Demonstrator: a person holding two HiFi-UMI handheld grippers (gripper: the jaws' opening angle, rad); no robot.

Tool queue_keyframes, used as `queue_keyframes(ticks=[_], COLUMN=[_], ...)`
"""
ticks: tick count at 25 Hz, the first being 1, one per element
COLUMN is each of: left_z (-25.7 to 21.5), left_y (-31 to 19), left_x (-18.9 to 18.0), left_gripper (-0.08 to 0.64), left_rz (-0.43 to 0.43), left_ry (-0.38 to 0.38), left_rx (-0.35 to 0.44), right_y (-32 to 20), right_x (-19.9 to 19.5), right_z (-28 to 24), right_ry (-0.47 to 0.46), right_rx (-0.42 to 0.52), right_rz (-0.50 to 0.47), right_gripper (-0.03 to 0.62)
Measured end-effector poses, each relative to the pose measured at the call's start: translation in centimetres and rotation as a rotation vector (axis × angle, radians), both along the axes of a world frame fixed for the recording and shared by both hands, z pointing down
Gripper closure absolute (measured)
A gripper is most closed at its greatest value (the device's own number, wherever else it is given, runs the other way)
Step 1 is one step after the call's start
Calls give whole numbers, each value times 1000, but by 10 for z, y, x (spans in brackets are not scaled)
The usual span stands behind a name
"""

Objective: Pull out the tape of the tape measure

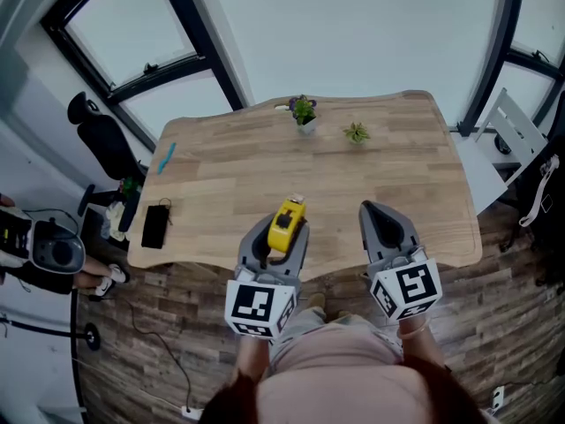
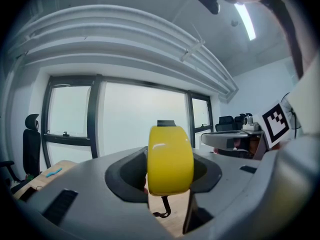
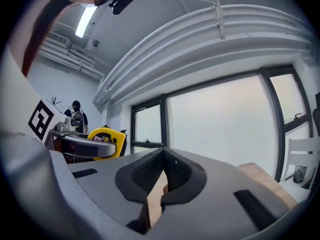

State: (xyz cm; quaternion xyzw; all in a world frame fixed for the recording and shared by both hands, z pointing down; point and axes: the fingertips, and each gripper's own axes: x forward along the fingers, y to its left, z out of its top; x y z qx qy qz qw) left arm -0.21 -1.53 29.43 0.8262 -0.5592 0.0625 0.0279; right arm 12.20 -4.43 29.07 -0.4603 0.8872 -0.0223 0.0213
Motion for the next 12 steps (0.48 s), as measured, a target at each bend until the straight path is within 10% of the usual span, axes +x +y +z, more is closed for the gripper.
queue_keyframes(ticks=[12], left_z=[9], left_y=[-22], left_x=[-21], left_gripper=[390], left_rz=[27], left_ry=[20], left_rx=[-17], right_y=[-14], right_x=[-14], right_z=[6], right_ry=[40], right_rx=[-3], right_rz=[49], right_gripper=[594])
